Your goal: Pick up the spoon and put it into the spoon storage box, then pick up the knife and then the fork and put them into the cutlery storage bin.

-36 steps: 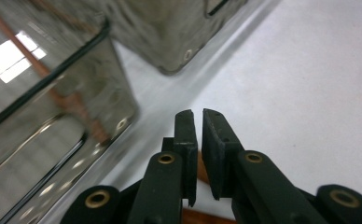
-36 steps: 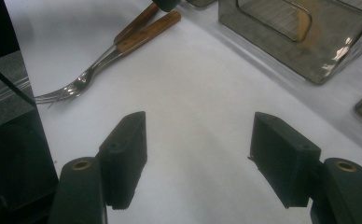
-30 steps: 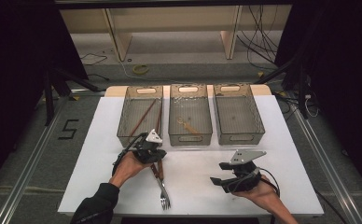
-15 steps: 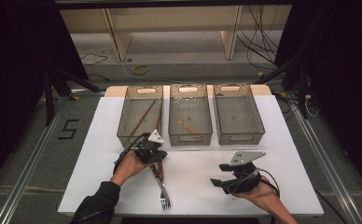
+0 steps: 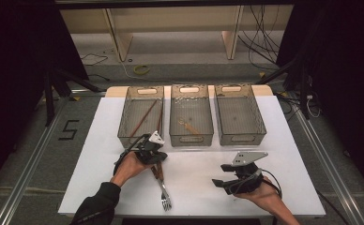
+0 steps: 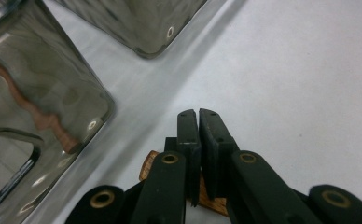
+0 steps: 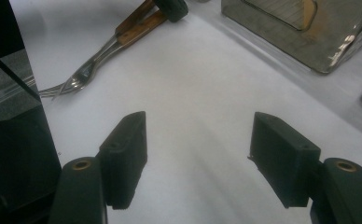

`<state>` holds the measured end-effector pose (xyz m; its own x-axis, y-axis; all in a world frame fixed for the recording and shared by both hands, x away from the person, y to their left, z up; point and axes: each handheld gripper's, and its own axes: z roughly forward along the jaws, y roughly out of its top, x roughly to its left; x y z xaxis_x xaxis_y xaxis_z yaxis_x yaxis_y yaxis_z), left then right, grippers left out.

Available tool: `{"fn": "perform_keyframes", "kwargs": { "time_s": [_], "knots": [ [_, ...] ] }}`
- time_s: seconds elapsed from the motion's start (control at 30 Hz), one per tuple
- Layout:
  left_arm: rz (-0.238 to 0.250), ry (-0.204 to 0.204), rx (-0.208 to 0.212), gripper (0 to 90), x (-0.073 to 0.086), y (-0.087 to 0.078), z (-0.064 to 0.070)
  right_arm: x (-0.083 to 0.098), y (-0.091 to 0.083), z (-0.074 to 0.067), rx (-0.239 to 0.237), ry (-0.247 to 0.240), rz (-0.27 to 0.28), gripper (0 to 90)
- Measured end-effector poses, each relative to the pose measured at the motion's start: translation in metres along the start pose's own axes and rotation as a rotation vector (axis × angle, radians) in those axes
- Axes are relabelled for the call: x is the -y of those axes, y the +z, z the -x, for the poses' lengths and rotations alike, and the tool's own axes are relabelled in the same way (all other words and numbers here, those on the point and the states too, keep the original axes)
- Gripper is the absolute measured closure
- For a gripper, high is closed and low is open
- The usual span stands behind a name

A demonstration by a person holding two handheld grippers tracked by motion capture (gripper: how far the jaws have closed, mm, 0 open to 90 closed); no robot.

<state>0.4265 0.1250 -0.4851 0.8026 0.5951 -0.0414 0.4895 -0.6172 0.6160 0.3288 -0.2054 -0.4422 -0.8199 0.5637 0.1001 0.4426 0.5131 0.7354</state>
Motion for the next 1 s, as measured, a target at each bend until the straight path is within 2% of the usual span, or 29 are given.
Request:
{"fn": "perform_keyframes", "kwargs": {
  "time_s": [0.3,0.43,0.67,1.0],
  "knots": [
    [0.001,-0.022,0.008,86.3,0.001,-0.001,-0.002,0.001,0.000,0.002,0.000,0.005,-0.002,37.2],
    [-0.012,-0.018,0.012,86.5,0.002,-0.003,-0.005,0.002,-0.001,0.003,0.002,0.010,-0.001,37.2],
    [-0.024,-0.039,0.021,86.6,0.007,-0.007,-0.008,0.003,-0.003,0.003,0.006,0.012,0.001,37.3],
    [-0.061,-0.047,-0.002,86.7,0.018,-0.018,-0.008,0.003,-0.002,0.003,0.004,0.013,-0.007,37.3]
  ]
}}
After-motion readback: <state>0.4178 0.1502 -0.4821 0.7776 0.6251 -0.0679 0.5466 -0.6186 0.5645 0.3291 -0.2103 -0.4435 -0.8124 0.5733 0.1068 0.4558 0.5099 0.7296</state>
